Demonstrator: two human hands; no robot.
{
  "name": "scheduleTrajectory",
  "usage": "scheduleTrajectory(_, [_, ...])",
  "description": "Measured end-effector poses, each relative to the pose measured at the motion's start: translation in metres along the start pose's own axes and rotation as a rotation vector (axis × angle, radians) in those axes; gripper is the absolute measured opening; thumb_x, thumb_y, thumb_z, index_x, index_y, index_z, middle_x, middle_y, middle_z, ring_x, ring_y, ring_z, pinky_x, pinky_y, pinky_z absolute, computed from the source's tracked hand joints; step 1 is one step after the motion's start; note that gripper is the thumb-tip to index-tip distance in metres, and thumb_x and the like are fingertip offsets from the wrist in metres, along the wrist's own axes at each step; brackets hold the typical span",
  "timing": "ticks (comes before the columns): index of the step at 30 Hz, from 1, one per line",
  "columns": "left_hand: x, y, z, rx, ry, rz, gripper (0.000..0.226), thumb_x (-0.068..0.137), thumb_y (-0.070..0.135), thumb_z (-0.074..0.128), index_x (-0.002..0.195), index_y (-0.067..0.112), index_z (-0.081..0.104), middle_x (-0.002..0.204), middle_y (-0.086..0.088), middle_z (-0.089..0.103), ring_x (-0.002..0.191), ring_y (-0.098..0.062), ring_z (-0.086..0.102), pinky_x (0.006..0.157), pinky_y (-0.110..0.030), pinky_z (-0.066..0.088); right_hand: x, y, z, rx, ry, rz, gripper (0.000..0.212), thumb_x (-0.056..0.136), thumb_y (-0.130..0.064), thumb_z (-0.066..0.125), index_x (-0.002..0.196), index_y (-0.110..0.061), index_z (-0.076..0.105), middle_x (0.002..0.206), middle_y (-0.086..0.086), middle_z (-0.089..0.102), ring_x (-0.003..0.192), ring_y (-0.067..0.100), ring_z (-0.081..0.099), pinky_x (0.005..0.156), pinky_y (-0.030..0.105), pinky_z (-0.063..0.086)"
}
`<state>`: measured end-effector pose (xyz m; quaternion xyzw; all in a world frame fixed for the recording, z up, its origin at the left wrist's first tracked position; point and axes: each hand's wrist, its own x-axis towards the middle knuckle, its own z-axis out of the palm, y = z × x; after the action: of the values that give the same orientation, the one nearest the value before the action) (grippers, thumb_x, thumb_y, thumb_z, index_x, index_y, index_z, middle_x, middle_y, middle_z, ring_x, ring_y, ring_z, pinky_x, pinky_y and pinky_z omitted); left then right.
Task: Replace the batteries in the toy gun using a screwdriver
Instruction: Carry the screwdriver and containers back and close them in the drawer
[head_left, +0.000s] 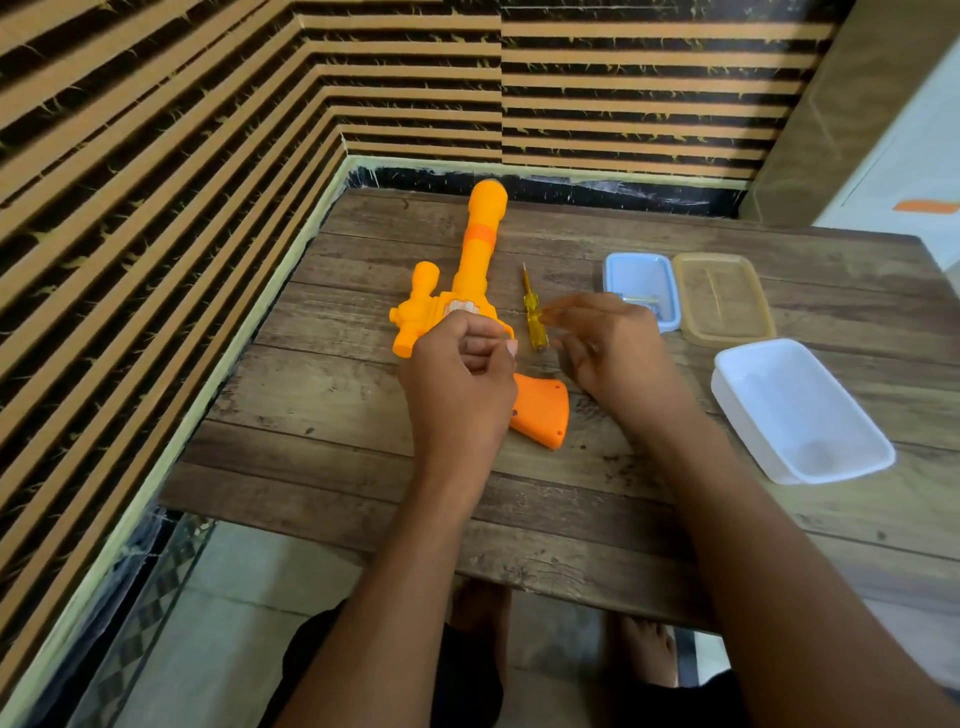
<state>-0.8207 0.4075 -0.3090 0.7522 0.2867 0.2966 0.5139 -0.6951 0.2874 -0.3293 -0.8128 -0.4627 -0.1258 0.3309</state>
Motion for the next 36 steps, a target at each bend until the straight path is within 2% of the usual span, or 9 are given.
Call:
scheduleTrajectory(6, [-0.011, 0.005, 0.032, 0.024, -0.097, 0.062, 0.011, 0.092, 0.007, 0.078, 0.091, 0.016, 0.071, 0.077, 0.009, 0.070, 0.070, -0.003, 0.068, 0.066, -0.022, 0.057, -0.022, 0.000, -0.041, -0.034, 0.169, 0.214, 0.017, 0.084, -0.003, 0.072, 0.100, -0.004, 0.078, 0.097, 0.011, 0.077, 0.086, 0.030, 0.072, 0.080, 0.028, 0.048])
scheduleTrajectory(10, [-0.022, 0.013, 0.058, 0.057, -0.218, 0.099, 0.016, 0.090, 0.008, 0.079, 0.091, 0.020, 0.069, 0.078, 0.008, 0.071, 0.068, -0.001, 0.068, 0.063, -0.016, 0.055, -0.034, 0.004, -0.069, -0.168, 0.172, 0.394, 0.020, 0.085, -0.015, 0.072, 0.103, -0.010, 0.079, 0.107, 0.009, 0.076, 0.100, 0.034, 0.070, 0.089, 0.039, 0.054])
scheduleTrajectory(14, [-0.032, 0.021, 0.080, 0.056, -0.327, 0.083, 0.011, 0.091, 0.009, 0.078, 0.095, 0.016, 0.070, 0.077, 0.012, 0.068, 0.068, 0.005, 0.064, 0.065, -0.012, 0.051, -0.044, 0.006, -0.093, -0.357, 0.083, 0.720, 0.030, 0.088, -0.028, 0.069, 0.115, -0.018, 0.075, 0.122, 0.009, 0.070, 0.116, 0.039, 0.062, 0.103, 0.053, 0.044])
scheduleTrajectory(20, [-0.050, 0.030, 0.093, 0.113, -0.426, 0.067, 0.013, 0.091, 0.026, 0.080, 0.090, 0.019, 0.069, 0.075, 0.012, 0.071, 0.070, -0.005, 0.072, 0.070, -0.035, 0.062, -0.054, 0.012, -0.109, -0.288, -0.006, 0.983, 0.021, 0.091, -0.021, 0.071, 0.108, -0.010, 0.072, 0.110, 0.019, 0.070, 0.103, 0.043, 0.066, 0.079, 0.042, 0.052])
scheduleTrajectory(23, [-0.051, 0.033, 0.092, 0.162, -0.411, 0.037, 0.020, 0.087, 0.029, 0.085, 0.092, 0.019, 0.069, 0.072, 0.016, 0.068, 0.067, 0.000, 0.069, 0.067, -0.029, 0.060, -0.050, 0.011, -0.105, -0.242, 0.009, 0.969, 0.017, 0.088, -0.018, 0.075, 0.098, -0.004, 0.072, 0.096, 0.017, 0.071, 0.086, 0.039, 0.068, 0.075, 0.040, 0.057])
scheduleTrajectory(28, [-0.042, 0.028, 0.080, 0.217, -0.270, 0.063, 0.018, 0.084, 0.018, 0.086, 0.091, 0.018, 0.069, 0.072, 0.014, 0.065, 0.058, 0.003, 0.061, 0.059, -0.022, 0.055, -0.046, 0.021, -0.103, -0.042, 0.035, 0.980, 0.028, 0.097, -0.035, 0.070, 0.100, -0.008, 0.076, 0.082, 0.011, 0.071, 0.064, 0.021, 0.063, 0.061, 0.026, 0.044])
scheduleTrajectory(31, [-0.039, 0.025, 0.073, 0.254, -0.230, 0.108, 0.014, 0.086, 0.015, 0.083, 0.095, 0.014, 0.072, 0.078, 0.008, 0.070, 0.063, 0.001, 0.063, 0.060, -0.019, 0.054, -0.048, 0.036, -0.100, -0.058, 0.001, 0.907, 0.029, 0.103, -0.028, 0.062, 0.125, -0.013, 0.073, 0.110, 0.017, 0.073, 0.093, 0.031, 0.068, 0.077, 0.026, 0.044])
scheduleTrajectory(33, [-0.040, 0.025, 0.071, 0.256, -0.228, 0.122, 0.013, 0.087, 0.015, 0.082, 0.096, 0.014, 0.073, 0.080, 0.006, 0.071, 0.066, 0.000, 0.064, 0.060, -0.019, 0.054, -0.049, 0.045, -0.096, -0.077, -0.083, 0.868, 0.035, 0.102, -0.025, 0.060, 0.136, -0.021, 0.067, 0.132, 0.017, 0.062, 0.121, 0.033, 0.059, 0.100, 0.031, 0.044])
scheduleTrajectory(36, [-0.040, 0.025, 0.071, 0.253, -0.230, 0.126, 0.013, 0.088, 0.016, 0.082, 0.097, 0.014, 0.073, 0.081, 0.006, 0.070, 0.069, -0.002, 0.065, 0.062, -0.023, 0.057, -0.049, 0.045, -0.093, -0.088, -0.189, 0.923, 0.035, 0.096, -0.029, 0.065, 0.130, -0.023, 0.071, 0.145, 0.015, 0.046, 0.137, 0.041, 0.038, 0.119, 0.045, 0.034])
